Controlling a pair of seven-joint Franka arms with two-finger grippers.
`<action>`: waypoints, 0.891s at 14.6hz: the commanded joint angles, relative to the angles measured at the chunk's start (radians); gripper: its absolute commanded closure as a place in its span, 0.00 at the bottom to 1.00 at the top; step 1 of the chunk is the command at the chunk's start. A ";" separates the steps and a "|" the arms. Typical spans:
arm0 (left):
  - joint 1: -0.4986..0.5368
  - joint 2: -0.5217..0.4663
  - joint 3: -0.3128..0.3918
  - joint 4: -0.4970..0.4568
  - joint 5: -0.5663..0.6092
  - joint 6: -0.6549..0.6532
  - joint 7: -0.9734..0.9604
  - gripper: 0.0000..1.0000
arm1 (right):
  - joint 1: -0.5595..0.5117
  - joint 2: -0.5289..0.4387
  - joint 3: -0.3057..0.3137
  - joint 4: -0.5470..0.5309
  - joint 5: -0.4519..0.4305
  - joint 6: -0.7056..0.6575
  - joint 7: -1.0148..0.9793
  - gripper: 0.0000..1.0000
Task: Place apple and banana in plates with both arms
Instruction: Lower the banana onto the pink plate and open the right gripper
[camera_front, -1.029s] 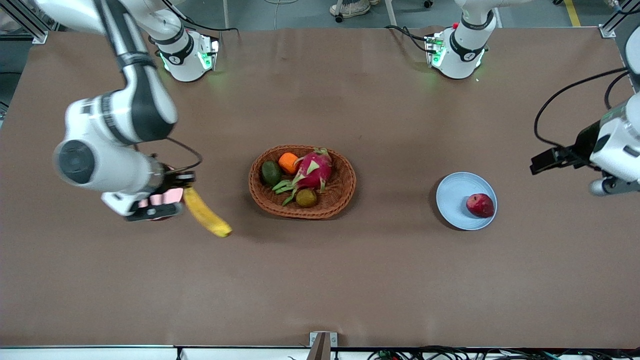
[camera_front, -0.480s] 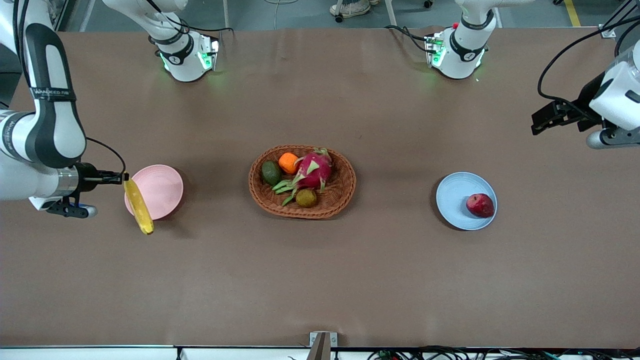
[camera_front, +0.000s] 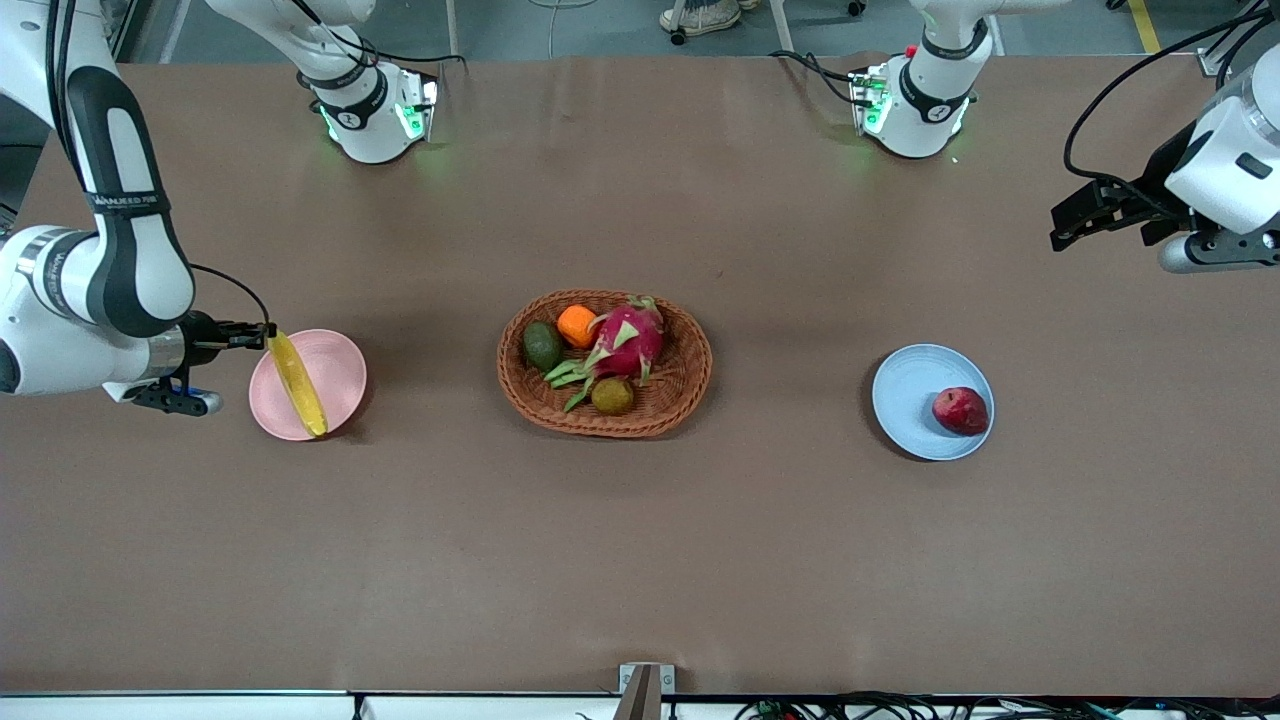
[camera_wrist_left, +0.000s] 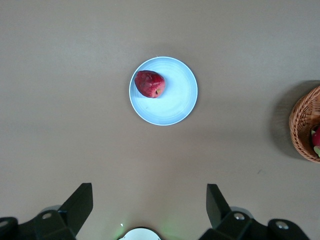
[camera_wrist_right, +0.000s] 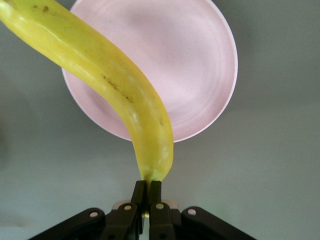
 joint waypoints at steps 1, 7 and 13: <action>-0.003 -0.026 0.001 -0.023 -0.015 0.018 -0.001 0.00 | -0.023 -0.026 0.019 -0.059 -0.011 0.051 -0.014 0.95; -0.001 -0.026 0.001 -0.024 -0.011 0.018 0.002 0.00 | -0.026 -0.068 0.022 -0.007 -0.011 0.021 -0.014 0.00; -0.001 -0.029 0.002 -0.020 0.002 0.030 0.024 0.00 | 0.006 -0.103 0.028 0.380 -0.016 -0.229 -0.003 0.00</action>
